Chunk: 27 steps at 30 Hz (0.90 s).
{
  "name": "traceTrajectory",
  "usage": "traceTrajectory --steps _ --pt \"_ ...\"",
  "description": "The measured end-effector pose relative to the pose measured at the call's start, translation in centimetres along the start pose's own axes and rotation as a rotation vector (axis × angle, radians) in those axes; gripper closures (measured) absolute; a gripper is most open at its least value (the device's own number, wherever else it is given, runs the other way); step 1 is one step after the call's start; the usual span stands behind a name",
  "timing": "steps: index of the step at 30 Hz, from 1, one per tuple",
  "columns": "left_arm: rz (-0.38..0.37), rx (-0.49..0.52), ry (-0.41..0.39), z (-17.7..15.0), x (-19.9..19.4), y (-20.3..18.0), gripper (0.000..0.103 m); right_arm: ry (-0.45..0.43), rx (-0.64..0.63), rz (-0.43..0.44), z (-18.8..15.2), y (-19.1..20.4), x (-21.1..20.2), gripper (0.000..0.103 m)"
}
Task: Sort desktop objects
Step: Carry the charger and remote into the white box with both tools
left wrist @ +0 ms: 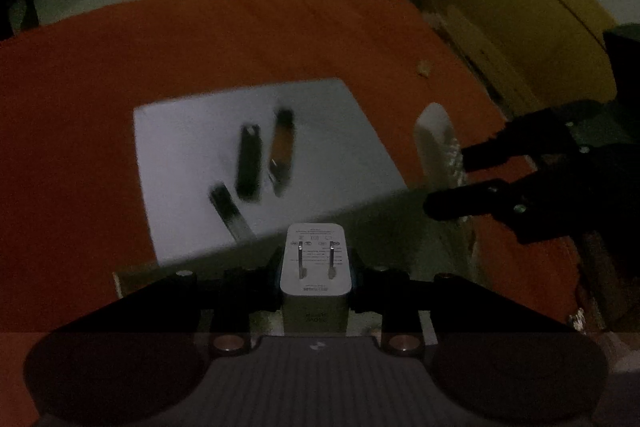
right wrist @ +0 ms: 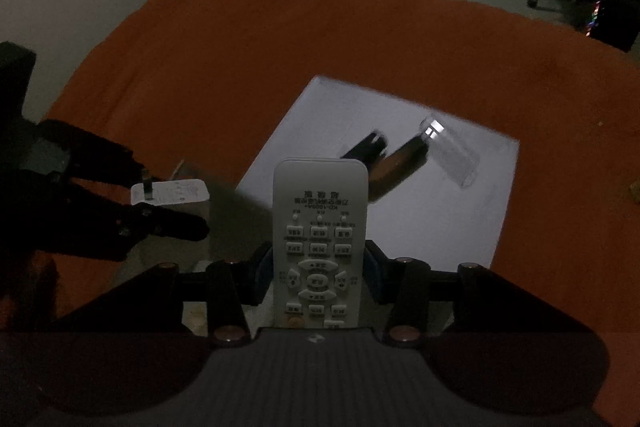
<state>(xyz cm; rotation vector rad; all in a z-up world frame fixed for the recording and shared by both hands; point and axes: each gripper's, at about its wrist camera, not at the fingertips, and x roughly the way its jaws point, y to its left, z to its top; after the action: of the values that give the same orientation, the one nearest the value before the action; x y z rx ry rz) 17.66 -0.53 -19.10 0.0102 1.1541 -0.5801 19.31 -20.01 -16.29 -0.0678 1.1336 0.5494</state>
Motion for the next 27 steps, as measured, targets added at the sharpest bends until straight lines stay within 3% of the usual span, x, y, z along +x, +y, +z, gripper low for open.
traceTrajectory --steps 15,27 --pt "-0.039 -0.013 0.184 -6.7 4.2 -0.7 0.078 0.222 -0.042 0.043 -8.0 2.4 5.6 0.054" --pt "-0.012 -0.034 0.247 -8.7 7.0 0.2 0.078 0.3 -0.04 0.021 -10.4 2.0 8.8 0.054"
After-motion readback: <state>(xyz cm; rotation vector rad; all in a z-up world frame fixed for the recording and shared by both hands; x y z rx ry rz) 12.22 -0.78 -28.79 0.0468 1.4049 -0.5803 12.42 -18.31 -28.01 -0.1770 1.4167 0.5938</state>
